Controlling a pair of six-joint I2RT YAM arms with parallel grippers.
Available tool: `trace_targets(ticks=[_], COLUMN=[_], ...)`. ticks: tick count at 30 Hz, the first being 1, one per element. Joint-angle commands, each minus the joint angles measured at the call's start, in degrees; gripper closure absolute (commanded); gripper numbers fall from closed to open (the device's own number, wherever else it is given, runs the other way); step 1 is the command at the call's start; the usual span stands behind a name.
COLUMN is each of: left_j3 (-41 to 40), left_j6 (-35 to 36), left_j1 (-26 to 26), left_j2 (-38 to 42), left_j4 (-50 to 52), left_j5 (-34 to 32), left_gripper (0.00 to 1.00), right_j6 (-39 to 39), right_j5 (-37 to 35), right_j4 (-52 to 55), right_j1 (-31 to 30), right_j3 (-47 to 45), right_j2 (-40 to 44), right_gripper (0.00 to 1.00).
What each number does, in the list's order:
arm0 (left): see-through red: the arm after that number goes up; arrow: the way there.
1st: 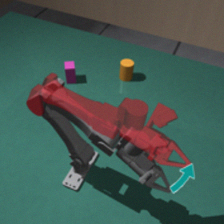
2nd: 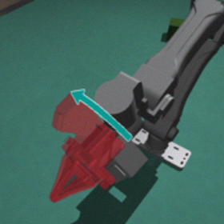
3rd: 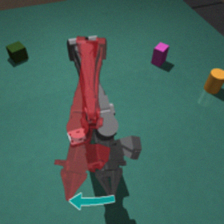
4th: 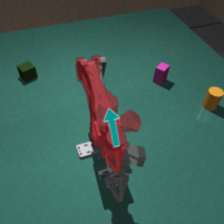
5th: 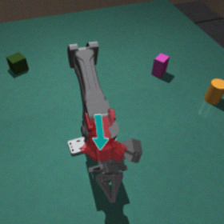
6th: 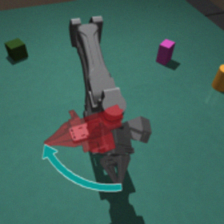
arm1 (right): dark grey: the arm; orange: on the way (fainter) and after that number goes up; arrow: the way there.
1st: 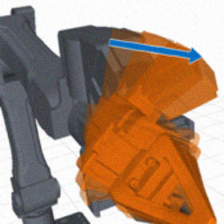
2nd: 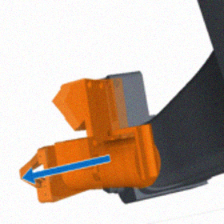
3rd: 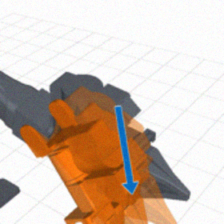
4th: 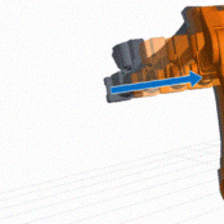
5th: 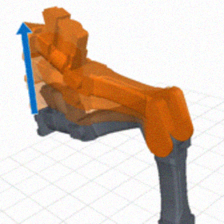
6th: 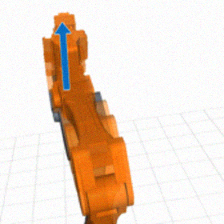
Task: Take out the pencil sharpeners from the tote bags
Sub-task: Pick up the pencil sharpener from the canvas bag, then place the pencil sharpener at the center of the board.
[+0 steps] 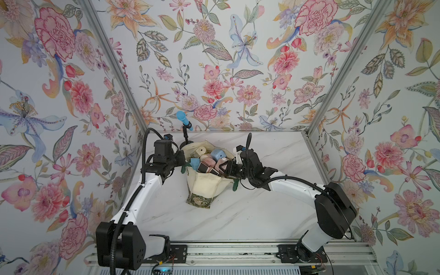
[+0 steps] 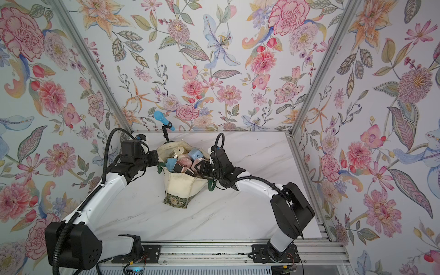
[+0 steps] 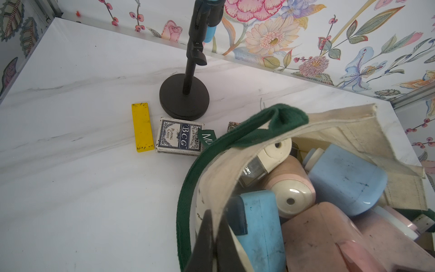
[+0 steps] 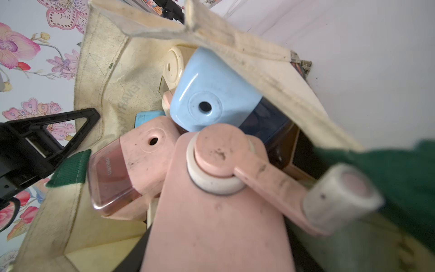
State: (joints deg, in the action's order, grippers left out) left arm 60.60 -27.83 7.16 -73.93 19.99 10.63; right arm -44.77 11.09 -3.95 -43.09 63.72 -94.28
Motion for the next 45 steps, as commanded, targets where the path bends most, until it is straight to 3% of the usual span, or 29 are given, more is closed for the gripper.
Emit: trace_targets(ticks=[1, 5, 12, 20, 24, 30, 35, 45], left_j3=[-0.6, -0.3, -0.4, -0.3, -0.3, -0.2, -0.3, -0.3], left_j6=[1.2, 1.4, 1.5, 1.4, 1.4, 1.5, 1.5, 1.5], left_j1=[0.5, 0.6, 0.5, 0.5, 0.5, 0.4, 0.5, 0.5], left_j2=[2.1, 1.9, 2.4, 2.6, 2.7, 2.7, 2.8, 2.7], left_j4=[0.7, 0.9, 0.9, 0.9, 1.0, 1.0, 1.0, 1.0], left_j5=[1.0, 1.1, 0.7, 0.9, 0.9, 0.7, 0.7, 0.5], left_gripper=[1.00, 1.00, 1.00, 1.00, 1.00, 1.00, 1.00, 1.00], right_j6=[7.4, 13.3, 20.1, 22.2, 22.0, 21.9, 22.6, 26.8], right_j5=[-0.7, -1.8, 3.4, 6.8, 8.4, 4.7, 0.2, -3.7], right_j4=[5.6, 8.0, 9.4, 10.9, 12.2, 14.4, 14.8, 12.9], right_j1=[0.1, 0.2, 1.7, 5.5, 11.1, 18.2, 22.5, 23.6], right_j3=[2.3, 2.5, 2.5, 1.1, 0.6, -0.3, 0.2, 6.8], right_j2=[2.8, 6.4, 12.7, 18.8, 22.0, 25.3, 22.2, 7.0], right_gripper=[0.59, 0.60, 0.60, 0.62, 0.62, 0.64, 0.66, 0.68])
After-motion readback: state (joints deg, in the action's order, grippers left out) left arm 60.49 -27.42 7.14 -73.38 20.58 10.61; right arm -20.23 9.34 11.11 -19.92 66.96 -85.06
